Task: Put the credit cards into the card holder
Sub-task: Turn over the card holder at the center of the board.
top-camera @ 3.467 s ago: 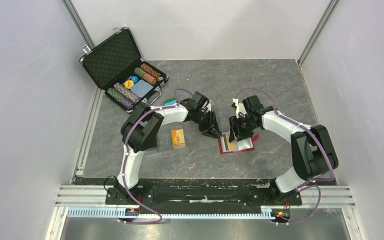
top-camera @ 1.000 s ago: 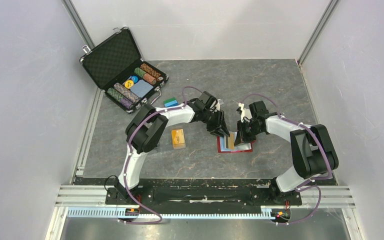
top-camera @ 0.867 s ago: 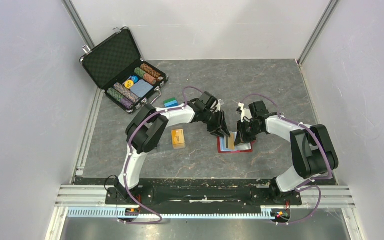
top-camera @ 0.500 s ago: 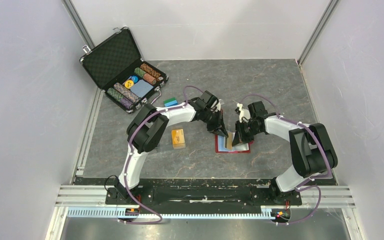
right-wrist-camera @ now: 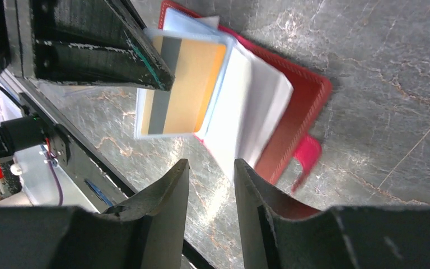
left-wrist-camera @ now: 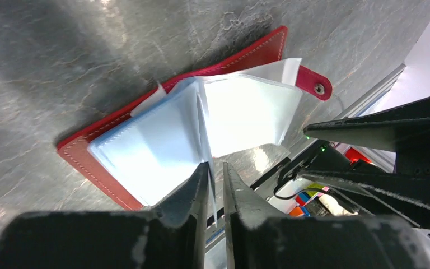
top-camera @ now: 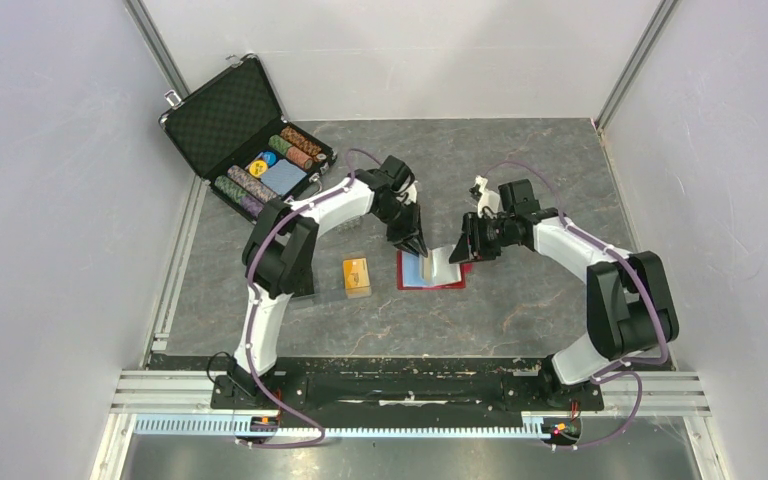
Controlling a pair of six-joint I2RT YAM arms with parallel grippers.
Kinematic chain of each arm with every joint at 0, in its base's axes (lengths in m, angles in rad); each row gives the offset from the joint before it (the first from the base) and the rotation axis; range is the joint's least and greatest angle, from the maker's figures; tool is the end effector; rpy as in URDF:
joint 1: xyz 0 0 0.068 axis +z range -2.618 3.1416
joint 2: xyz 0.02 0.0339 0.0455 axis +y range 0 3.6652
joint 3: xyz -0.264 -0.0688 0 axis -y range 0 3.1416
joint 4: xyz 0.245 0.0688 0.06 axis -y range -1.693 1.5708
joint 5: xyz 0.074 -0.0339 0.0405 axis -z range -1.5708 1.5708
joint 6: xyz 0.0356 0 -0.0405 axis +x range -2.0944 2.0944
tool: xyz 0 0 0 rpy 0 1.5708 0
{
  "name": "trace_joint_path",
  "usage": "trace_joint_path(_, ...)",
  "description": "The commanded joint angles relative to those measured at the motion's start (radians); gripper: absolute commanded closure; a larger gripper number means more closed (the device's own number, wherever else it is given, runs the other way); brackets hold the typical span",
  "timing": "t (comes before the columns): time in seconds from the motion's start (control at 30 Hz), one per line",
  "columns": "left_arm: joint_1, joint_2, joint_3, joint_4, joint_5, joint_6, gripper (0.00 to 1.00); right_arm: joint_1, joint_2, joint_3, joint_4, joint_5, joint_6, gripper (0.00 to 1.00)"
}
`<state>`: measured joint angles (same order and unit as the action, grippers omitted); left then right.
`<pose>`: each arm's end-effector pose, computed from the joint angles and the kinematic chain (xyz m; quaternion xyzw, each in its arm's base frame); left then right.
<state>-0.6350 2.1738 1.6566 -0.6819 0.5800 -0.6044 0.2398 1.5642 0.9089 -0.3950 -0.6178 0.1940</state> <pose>0.3507 -0.2827 0.1653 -0.0672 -0.9408 0.3316 0.0191 0.2868 0.0914 0.1864 -0.0993 0.9186 0.3396 0.1762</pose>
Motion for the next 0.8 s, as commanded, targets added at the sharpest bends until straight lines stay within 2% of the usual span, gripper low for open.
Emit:
trace_joint_path(0.0,-0.001,-0.011,0.045,-0.104,0.026,0.074,0.69,-0.021,-0.034,0.027,0.033,-0.031,0.041,0.62)
trace_joint_path(0.03,-0.006,-0.008,0.043,-0.092,0.037,0.065,0.62,-0.024,-0.035,0.027,0.035,-0.031,0.044,0.62)
trace_joint_path(0.1,-0.019,-0.003,0.037,-0.049,0.070,0.039,0.56,-0.032,-0.039,0.027,0.037,-0.033,0.047,0.62)
trace_joint_path(0.27,-0.050,0.010,0.040,0.095,0.138,-0.059,0.54,-0.053,-0.049,0.028,0.039,-0.034,0.049,0.62)
trace_joint_path(0.5,-0.094,0.053,0.090,0.131,0.136,-0.095,0.50,-0.075,-0.061,0.041,0.035,-0.022,0.050,0.62)
trace_joint_path(0.63,-0.091,0.030,0.044,0.195,0.133,-0.108,0.48,-0.074,-0.063,0.057,0.034,-0.014,0.046,0.54)
trace_joint_path(0.77,-0.062,-0.058,-0.035,0.302,0.123,-0.115,0.48,-0.071,-0.060,0.078,0.035,-0.016,0.047,0.47)
